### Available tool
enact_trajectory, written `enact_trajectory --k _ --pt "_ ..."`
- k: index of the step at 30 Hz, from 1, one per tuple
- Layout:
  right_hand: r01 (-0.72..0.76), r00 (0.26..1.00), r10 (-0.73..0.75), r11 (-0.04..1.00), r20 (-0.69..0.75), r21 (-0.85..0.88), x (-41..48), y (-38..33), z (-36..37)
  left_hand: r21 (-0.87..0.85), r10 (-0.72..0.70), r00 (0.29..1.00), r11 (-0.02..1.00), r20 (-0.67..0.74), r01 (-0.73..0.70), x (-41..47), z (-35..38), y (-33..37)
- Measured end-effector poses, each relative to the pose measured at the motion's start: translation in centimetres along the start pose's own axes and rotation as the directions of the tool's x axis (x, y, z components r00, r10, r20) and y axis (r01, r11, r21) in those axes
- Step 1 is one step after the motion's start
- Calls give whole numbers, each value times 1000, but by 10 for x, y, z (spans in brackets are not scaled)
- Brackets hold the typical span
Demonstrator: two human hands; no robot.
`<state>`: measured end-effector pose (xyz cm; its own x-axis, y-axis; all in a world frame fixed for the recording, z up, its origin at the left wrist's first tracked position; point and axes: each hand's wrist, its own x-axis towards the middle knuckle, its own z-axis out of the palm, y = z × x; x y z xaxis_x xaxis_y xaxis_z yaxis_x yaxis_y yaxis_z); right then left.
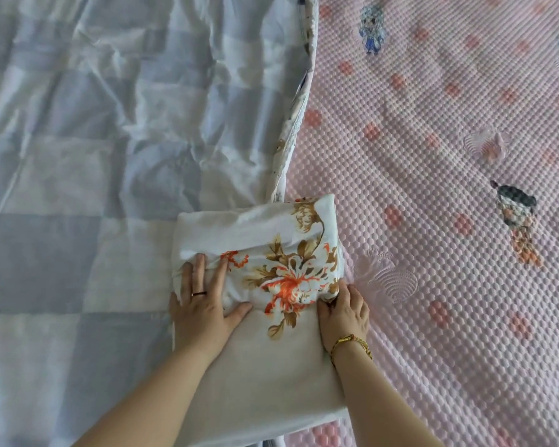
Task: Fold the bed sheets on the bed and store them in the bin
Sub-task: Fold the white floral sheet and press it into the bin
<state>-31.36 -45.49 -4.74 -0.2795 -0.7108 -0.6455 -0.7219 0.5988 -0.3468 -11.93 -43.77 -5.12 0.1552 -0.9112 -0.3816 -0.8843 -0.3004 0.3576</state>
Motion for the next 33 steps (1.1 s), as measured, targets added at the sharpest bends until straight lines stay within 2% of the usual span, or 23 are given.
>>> enact_trajectory --k 1,2,3,5,6,8,10,11,17,21,24,27,29,33 --pt "11 1000 -11 1000 -12 14 -1 1 -3 -123 9 991 992 -132 -25 -4 1 -3" --pt "26 999 -25 999 -33 24 -5 2 -6 -257 -55 964 966 -259 -14 -12 0 -8" --pt "33 998 -31 999 -56 40 -10 3 -7 -410 -210 935 909 -284 80 -20 -5 -10" --pt "9 997 7 978 -75 206 -19 5 -8 -645 -464 884 692 -54 324 -33 -12 -14" --pt "-40 997 58 942 -45 333 -24 4 -10 -687 -512 856 597 71 414 -38 -14 -17" --pt "-120 993 111 885 48 449 -34 2 -18 -761 -496 832 432 248 484 -45 -20 -25" --pt "-155 984 113 922 138 354 -41 0 -28 -814 -427 832 298 354 499 -45 -33 -29" --pt "-148 984 104 928 144 341 -48 -2 -33 -835 -397 847 274 353 477 -48 -41 -29" --pt "23 999 -43 873 30 487 -114 -17 -47 -914 -260 957 344 128 216 -80 -104 -13" --pt "115 993 -92 815 -68 568 -172 -25 -61 -910 -127 992 410 16 67 -110 -153 -8" --pt "195 979 -114 754 -168 627 -214 -30 -77 -902 -38 997 430 -71 -47 -139 -194 -1" --pt "301 953 -184 681 -242 668 -267 -36 -100 -899 33 986 408 -161 -160 -176 -231 3" --pt "376 927 -258 616 -274 693 -298 -41 -114 -899 38 976 382 -215 -213 -198 -250 3" --pt "534 845 -384 589 -372 606 -342 -53 -134 -896 9 948 324 -319 -305 -246 -276 -2"
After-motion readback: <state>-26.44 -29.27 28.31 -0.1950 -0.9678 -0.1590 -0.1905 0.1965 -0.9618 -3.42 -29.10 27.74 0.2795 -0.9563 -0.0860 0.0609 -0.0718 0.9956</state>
